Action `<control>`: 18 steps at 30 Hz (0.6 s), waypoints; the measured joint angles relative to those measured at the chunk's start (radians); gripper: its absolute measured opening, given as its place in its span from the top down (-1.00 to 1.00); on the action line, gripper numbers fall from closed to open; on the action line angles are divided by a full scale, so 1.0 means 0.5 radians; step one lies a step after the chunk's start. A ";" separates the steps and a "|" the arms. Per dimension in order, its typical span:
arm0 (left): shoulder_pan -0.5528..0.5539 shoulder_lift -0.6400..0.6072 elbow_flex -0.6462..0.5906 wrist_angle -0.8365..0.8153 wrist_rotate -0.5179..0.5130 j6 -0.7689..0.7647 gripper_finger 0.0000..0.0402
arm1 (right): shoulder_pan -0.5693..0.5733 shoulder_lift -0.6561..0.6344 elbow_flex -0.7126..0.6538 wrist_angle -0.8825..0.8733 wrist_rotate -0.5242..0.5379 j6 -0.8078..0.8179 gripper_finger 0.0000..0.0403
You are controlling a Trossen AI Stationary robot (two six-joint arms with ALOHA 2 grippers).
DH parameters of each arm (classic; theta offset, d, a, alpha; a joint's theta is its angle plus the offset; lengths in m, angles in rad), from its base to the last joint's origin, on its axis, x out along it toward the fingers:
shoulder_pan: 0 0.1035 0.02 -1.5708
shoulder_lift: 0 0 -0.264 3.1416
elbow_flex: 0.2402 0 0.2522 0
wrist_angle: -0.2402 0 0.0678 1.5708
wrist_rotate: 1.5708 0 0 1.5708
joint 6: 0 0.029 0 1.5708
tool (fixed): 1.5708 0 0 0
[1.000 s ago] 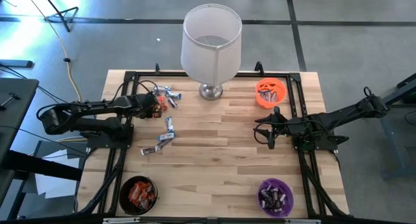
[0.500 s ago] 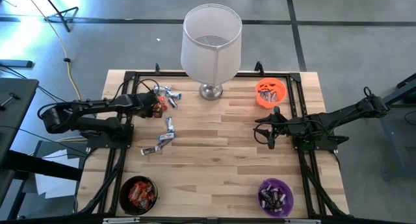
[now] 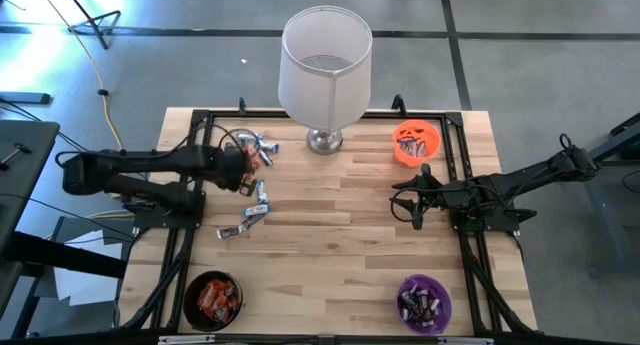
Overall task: Sort candy
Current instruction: Put the orange chocolate bar into the black bucket
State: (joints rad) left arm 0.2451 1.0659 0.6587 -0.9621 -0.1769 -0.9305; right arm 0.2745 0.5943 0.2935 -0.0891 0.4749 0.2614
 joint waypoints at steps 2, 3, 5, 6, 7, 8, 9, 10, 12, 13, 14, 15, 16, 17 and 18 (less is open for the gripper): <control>-0.203 -0.027 0.069 -0.164 -0.003 -0.179 0.86 | 0.000 0.000 0.000 0.000 0.000 0.000 0.10; -0.325 -0.037 0.103 -0.232 -0.001 -0.293 0.86 | 0.000 0.000 0.000 0.000 0.000 0.000 0.10; -0.588 -0.059 0.172 -0.349 0.017 -0.533 0.86 | 0.001 0.000 0.000 0.000 0.000 -0.001 0.10; -0.732 -0.068 0.210 -0.392 0.021 -0.669 0.86 | 0.001 0.000 0.000 0.000 0.000 -0.001 0.10; -0.888 -0.074 0.251 -0.418 0.021 -0.809 0.86 | 0.000 0.000 0.000 -0.001 0.000 -0.001 0.10; -1.041 -0.074 0.296 -0.435 0.017 -0.956 0.86 | 0.001 0.000 0.000 0.000 0.000 0.000 0.10; -1.192 -0.073 0.336 -0.443 -0.003 -1.104 0.86 | 0.001 0.000 0.000 0.000 0.000 0.000 0.10; -1.356 -0.070 0.375 -0.447 -0.039 -1.262 0.86 | 0.000 0.000 0.000 0.000 0.000 -0.001 0.10; -1.647 -0.041 0.443 -0.445 -0.144 -1.566 0.86 | 0.000 0.000 0.000 0.000 0.000 -0.001 0.10; -1.783 -0.019 0.470 -0.444 -0.205 -1.722 0.86 | 0.001 0.000 0.000 0.000 0.000 0.000 0.10; -1.919 0.011 0.496 -0.446 -0.258 -1.877 0.86 | 0.001 0.000 0.000 0.000 0.000 0.000 0.10; -2.036 0.048 0.518 -0.448 -0.302 -2.023 0.86 | 0.000 0.000 0.000 0.000 0.000 -0.001 0.10; -2.142 0.092 0.537 -0.453 -0.329 -2.162 0.86 | 0.001 0.000 0.001 0.000 0.000 0.000 0.10; -2.242 0.142 0.557 -0.460 -0.340 -2.300 0.86 | 0.000 0.000 0.000 0.000 0.000 -0.001 0.10; -2.330 0.198 0.583 -0.477 -0.339 -2.424 0.86 | 0.000 0.000 0.000 -0.001 0.000 -0.001 0.10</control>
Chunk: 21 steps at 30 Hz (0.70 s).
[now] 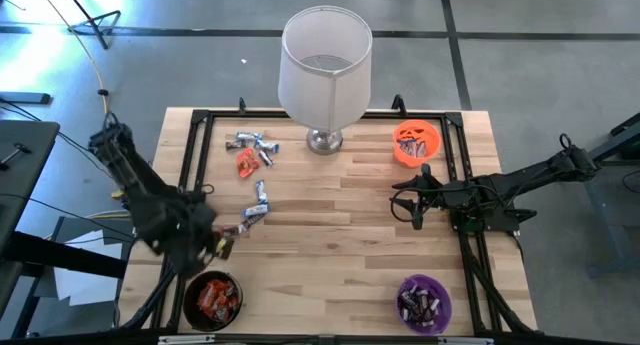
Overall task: Sort candy
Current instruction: Put the orange chocolate bar into the black bucket
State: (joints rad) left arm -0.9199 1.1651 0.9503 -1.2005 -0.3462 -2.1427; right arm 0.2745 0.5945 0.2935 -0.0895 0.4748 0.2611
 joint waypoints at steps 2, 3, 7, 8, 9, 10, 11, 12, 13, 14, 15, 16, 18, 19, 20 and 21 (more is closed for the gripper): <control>-0.139 0.127 0.079 -0.043 0.016 -0.217 0.86 | 0.001 -0.001 0.000 0.000 0.001 0.000 0.10; -0.194 0.195 0.133 -0.082 0.030 -0.300 0.86 | 0.000 0.000 0.000 0.000 0.001 0.000 0.10; -0.326 0.462 0.441 -0.308 0.058 -0.484 0.86 | 0.000 -0.001 0.000 0.001 0.000 0.000 0.10; -0.347 0.526 0.529 -0.371 0.077 -0.512 0.86 | 0.000 -0.001 0.000 0.000 0.001 0.000 0.10; -0.363 0.589 0.615 -0.417 0.107 -0.526 0.86 | 0.001 0.000 0.000 0.000 0.000 0.000 0.10; -0.374 0.652 0.699 -0.452 0.135 -0.531 0.86 | 0.001 -0.001 0.000 0.001 0.001 0.000 0.10; -0.382 0.715 0.777 -0.485 0.164 -0.531 0.86 | 0.000 0.000 0.000 0.001 0.000 0.000 0.10; -0.391 0.776 0.850 -0.511 0.187 -0.533 0.86 | 0.001 -0.001 0.000 0.000 0.000 0.000 0.10; -0.395 0.838 0.919 -0.530 0.216 -0.544 0.86 | 0.000 0.000 0.000 0.000 0.001 0.000 0.10; -0.404 0.895 0.979 -0.546 0.247 -0.563 0.86 | 0.001 0.000 0.000 0.001 0.000 0.000 0.10; -0.407 0.952 1.030 -0.558 0.284 -0.579 0.86 | 0.000 -0.001 0.000 0.001 0.001 0.001 0.10; -0.407 1.006 1.079 -0.569 0.327 -0.595 0.86 | 0.000 0.000 0.000 0.000 0.001 0.000 0.10; -0.407 1.103 1.157 -0.582 0.409 -0.631 0.83 | 0.000 -0.001 0.000 0.001 0.000 0.001 0.10; -0.407 1.144 1.192 -0.596 0.442 -0.646 0.81 | 0.001 0.000 0.000 0.001 0.000 0.000 0.10; -0.407 1.177 1.220 -0.613 0.475 -0.657 0.77 | 0.000 0.000 0.000 0.001 0.000 0.000 0.10; -0.407 1.206 1.245 -0.632 0.493 -0.664 0.73 | 0.000 -0.001 0.000 0.001 0.001 0.000 0.10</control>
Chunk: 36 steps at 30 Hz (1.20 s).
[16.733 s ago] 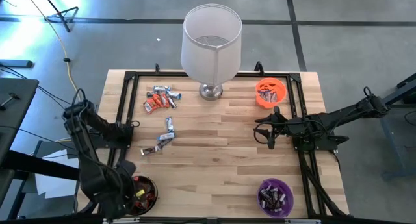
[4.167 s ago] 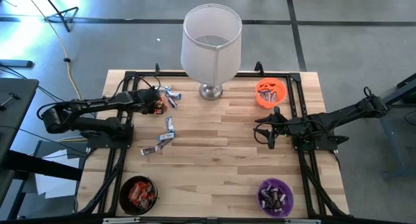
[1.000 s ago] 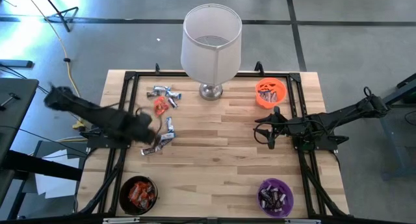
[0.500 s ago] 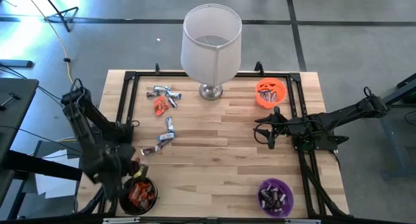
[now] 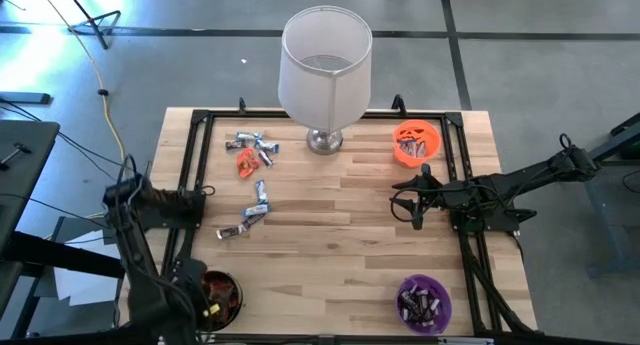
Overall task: Sort candy
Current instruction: Put the orange chocolate bar into the black bucket
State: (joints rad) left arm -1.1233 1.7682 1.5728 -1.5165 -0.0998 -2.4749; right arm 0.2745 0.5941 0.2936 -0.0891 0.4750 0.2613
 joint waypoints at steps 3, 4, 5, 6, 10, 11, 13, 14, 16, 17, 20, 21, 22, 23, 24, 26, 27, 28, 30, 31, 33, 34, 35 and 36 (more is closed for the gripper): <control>0.000 0.050 0.055 -0.028 -0.007 0.008 0.56 | 0.001 0.001 0.000 0.000 0.000 0.000 0.10; 0.000 0.051 0.061 -0.032 -0.027 0.018 0.50 | 0.000 0.000 0.000 0.000 0.000 0.000 0.10; 0.000 0.050 0.067 -0.034 -0.054 0.032 0.44 | 0.001 0.001 0.000 -0.001 -0.001 0.000 0.10; 0.000 0.048 0.068 -0.034 -0.088 0.048 0.37 | 0.001 0.001 0.000 -0.001 0.000 0.000 0.10; 0.007 0.035 0.068 -0.102 -0.215 0.156 0.16 | 0.001 0.001 0.000 0.000 0.000 0.000 0.10; 0.013 0.035 0.064 -0.120 -0.259 0.193 0.13 | 0.000 0.000 0.000 0.000 0.000 0.000 0.10; 0.043 0.023 0.031 -0.104 -0.332 0.303 0.08 | 0.000 0.001 0.000 0.000 0.000 0.000 0.10; 0.059 0.016 0.007 -0.102 -0.361 0.365 0.06 | 0.000 0.001 0.000 -0.001 0.000 0.000 0.10; 0.110 -0.008 -0.055 -0.111 -0.411 0.493 0.04 | 0.000 0.000 0.000 -0.001 0.000 0.000 0.10; 0.142 -0.025 -0.098 -0.110 -0.424 0.558 0.04 | 0.001 0.001 0.000 -0.001 -0.001 0.000 0.10; 0.260 -0.085 -0.235 -0.108 -0.433 0.776 0.04 | 0.001 0.001 0.000 0.000 -0.001 0.000 0.10; 0.309 -0.115 -0.283 -0.108 -0.444 0.860 0.04 | 0.000 0.001 0.000 0.000 0.000 0.000 0.10; 0.360 -0.147 -0.333 -0.110 -0.465 0.945 0.04 | 0.000 0.001 0.000 0.000 0.000 0.000 0.10; 0.415 -0.184 -0.387 -0.108 -0.490 1.033 0.04 | 0.000 0.001 0.000 -0.001 -0.001 0.000 0.10; 0.470 -0.223 -0.446 -0.108 -0.524 1.123 0.04 | 0.000 0.000 0.000 -0.001 0.000 0.000 0.10; 0.586 -0.309 -0.564 -0.092 -0.605 1.291 0.04 | 0.000 0.000 0.000 0.000 0.000 0.000 0.10; 0.644 -0.362 -0.634 -0.057 -0.639 1.382 0.04 | 0.000 0.000 0.000 0.000 0.000 0.000 0.10; 0.706 -0.412 -0.709 0.002 -0.662 1.478 0.04 | 0.001 0.000 0.000 -0.001 0.000 0.000 0.10; 0.830 -0.524 -0.879 0.181 -0.674 1.666 0.04 | 0.000 0.001 0.000 0.000 0.000 0.000 0.10; 0.887 -0.584 -0.968 0.283 -0.675 1.757 0.04 | 0.001 0.001 0.000 0.000 0.000 0.000 0.10; 0.989 -0.696 -1.140 0.493 -0.679 1.940 0.04 | 0.000 0.000 0.000 0.000 0.000 0.000 0.10; 1.036 -0.750 -1.225 0.595 -0.679 2.012 0.04 | 0.000 0.001 0.000 0.000 0.000 0.000 0.10; 1.080 -0.798 -1.298 0.683 -0.679 2.066 0.04 | 0.001 0.001 0.000 -0.001 -0.001 0.000 0.10; 1.128 -0.847 -1.366 0.753 -0.690 2.114 0.04 | 0.000 0.000 0.000 0.000 0.000 0.000 0.10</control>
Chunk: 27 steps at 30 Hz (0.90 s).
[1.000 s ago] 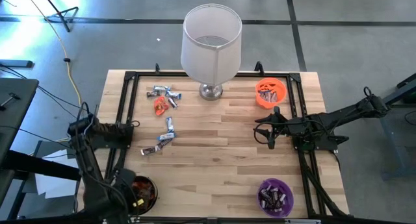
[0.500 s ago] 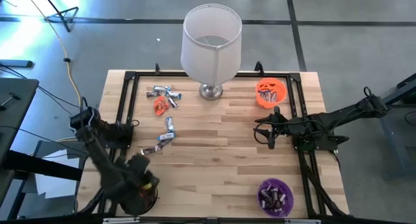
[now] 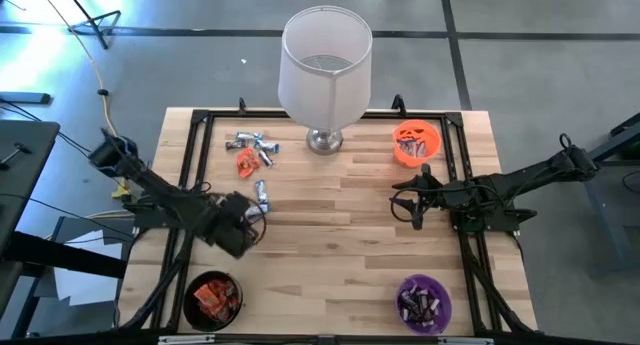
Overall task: Sort candy
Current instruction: Put the orange chocolate bar into the black bucket
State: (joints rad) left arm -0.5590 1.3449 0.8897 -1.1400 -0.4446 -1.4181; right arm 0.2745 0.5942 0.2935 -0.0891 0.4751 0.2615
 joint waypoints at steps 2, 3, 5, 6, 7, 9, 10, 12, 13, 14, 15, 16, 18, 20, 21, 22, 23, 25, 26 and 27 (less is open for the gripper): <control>0.102 -0.090 -0.120 0.087 -0.027 0.072 0.04 | 0.001 0.000 0.000 -0.001 -0.001 0.000 0.10; 0.159 -0.128 -0.165 0.113 -0.036 0.097 0.04 | 0.000 0.000 0.000 0.000 0.000 0.000 0.10; 0.286 -0.200 -0.241 0.180 -0.062 0.174 0.04 | 0.000 0.001 0.000 0.000 -0.001 0.000 0.10; 0.355 -0.233 -0.272 0.207 -0.066 0.225 0.04 | 0.000 0.000 0.000 0.000 0.000 0.000 0.10; 0.429 -0.260 -0.299 0.220 -0.066 0.283 0.04 | 0.000 0.000 0.000 0.000 0.000 0.000 0.10; 0.581 -0.291 -0.349 0.316 -0.057 0.420 0.04 | 0.000 0.000 0.000 -0.001 0.000 0.000 0.10; 0.659 -0.303 -0.373 0.367 -0.045 0.507 0.04 | 0.001 0.001 0.000 -0.001 0.000 0.000 0.10; 0.822 -0.308 -0.417 0.456 -0.009 0.672 0.04 | 0.001 0.000 0.000 0.000 -0.001 0.000 0.10; 0.896 -0.305 -0.434 0.497 0.007 0.749 0.04 | 0.000 0.001 0.000 0.000 0.000 0.000 0.10; 0.975 -0.306 -0.452 0.551 0.017 0.826 0.04 | 0.000 0.000 0.000 0.000 -0.001 -0.001 0.10; 1.050 -0.307 -0.470 0.616 0.033 0.898 0.04 | 0.000 0.000 0.000 0.000 -0.001 0.000 0.10; 1.123 -0.307 -0.492 0.698 0.053 0.970 0.04 | 0.001 0.001 0.000 0.000 0.000 0.000 0.10; 1.261 -0.306 -0.539 0.831 0.103 1.101 0.04 | 0.000 0.000 0.000 0.000 0.000 0.000 0.10; 1.382 -0.306 -0.579 0.946 0.156 1.212 0.04 | 0.000 0.001 0.000 0.000 0.000 -0.001 0.10; 1.434 -0.306 -0.595 0.995 0.180 1.250 0.04 | 0.000 0.000 0.000 0.000 0.000 -0.001 0.10; 1.481 -0.307 -0.616 1.051 0.205 1.288 0.04 | 0.000 0.000 0.000 0.000 0.000 0.000 0.10; 1.525 -0.306 -0.635 1.099 0.224 1.324 0.04 | 0.001 0.000 0.000 0.000 0.000 0.000 0.10; 1.601 -0.306 -0.662 1.145 0.254 1.356 0.04 | 0.001 0.000 0.000 0.000 -0.001 0.000 0.10; 1.633 -0.306 -0.669 1.144 0.253 1.365 0.04 | 0.001 0.000 0.000 0.000 0.000 -0.001 0.10; 1.664 -0.306 -0.676 1.139 0.253 1.381 0.04 | 0.000 0.000 0.000 0.000 -0.001 -0.001 0.10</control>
State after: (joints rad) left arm 0.2730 1.1919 0.5519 -0.5704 -0.3179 -0.7278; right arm 0.2745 0.5942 0.2935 -0.0891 0.4747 0.2611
